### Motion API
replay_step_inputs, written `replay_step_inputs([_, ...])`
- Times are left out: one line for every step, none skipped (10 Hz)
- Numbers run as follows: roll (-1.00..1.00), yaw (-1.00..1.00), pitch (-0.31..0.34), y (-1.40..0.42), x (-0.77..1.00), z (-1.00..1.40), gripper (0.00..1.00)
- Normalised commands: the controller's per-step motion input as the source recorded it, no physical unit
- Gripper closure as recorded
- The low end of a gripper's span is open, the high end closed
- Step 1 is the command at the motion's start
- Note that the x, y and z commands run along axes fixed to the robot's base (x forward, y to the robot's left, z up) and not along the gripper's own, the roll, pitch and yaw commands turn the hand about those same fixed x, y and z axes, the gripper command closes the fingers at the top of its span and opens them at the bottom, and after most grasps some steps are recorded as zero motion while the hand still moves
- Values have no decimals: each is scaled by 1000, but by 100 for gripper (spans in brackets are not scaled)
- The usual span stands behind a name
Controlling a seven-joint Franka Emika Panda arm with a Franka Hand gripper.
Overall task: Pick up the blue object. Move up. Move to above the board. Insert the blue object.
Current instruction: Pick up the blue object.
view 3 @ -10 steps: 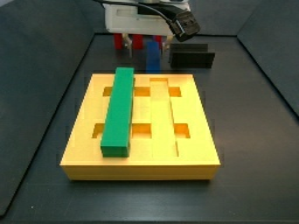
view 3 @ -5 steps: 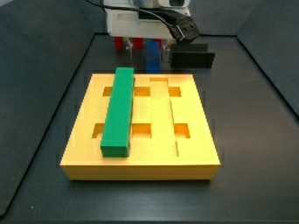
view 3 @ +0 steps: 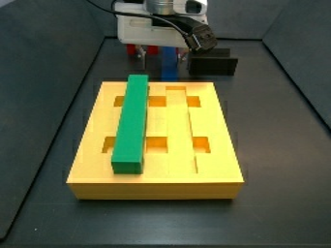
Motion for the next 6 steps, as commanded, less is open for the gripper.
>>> replay_step_inputs([123, 0, 0, 0, 0, 0, 0])
replay_step_inputs([71, 0, 3, 0, 0, 0, 0])
replay_step_inputs([0, 0, 0, 0, 0, 0, 0])
replay_step_inputs([0, 0, 0, 0, 0, 0, 100])
replay_step_inputs([0, 0, 0, 0, 0, 0, 100])
replay_step_inputs([0, 0, 0, 0, 0, 0, 100])
